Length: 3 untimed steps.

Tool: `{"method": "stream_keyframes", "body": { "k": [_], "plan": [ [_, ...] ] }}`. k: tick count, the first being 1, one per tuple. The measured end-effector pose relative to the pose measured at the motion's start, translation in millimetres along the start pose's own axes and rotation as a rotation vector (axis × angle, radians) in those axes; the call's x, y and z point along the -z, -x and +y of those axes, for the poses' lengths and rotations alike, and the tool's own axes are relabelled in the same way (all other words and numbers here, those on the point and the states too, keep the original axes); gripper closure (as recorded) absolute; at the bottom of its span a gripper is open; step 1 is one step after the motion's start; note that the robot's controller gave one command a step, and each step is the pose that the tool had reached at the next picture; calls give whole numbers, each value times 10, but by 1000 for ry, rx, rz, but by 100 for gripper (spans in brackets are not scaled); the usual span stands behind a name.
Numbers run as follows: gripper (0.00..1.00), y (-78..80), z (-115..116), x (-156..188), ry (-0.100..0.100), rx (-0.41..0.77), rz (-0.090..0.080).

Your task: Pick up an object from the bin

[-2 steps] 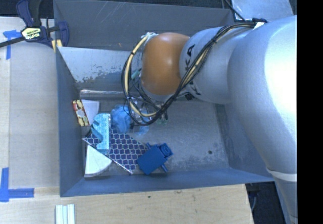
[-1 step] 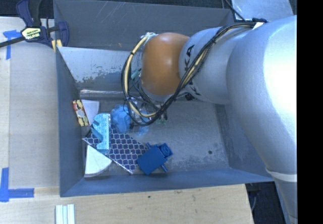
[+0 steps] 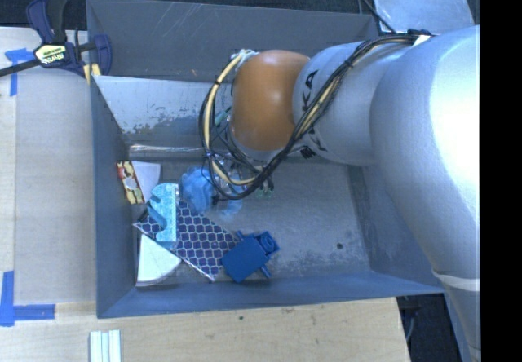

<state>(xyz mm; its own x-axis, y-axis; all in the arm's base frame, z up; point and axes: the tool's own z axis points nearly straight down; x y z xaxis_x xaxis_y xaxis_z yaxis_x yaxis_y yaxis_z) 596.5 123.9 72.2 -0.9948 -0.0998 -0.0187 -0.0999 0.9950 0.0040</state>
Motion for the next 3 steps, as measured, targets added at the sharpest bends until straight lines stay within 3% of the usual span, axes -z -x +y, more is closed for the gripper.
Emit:
{"method": "stream_keyframes", "body": {
  "k": [1,2,3],
  "plan": [
    [100,14,57,0,-4,13,-2],
    [100,24,-29,1,2,19,-6],
    [100,117,21,-3,-3,30,-7]
  ]
}}
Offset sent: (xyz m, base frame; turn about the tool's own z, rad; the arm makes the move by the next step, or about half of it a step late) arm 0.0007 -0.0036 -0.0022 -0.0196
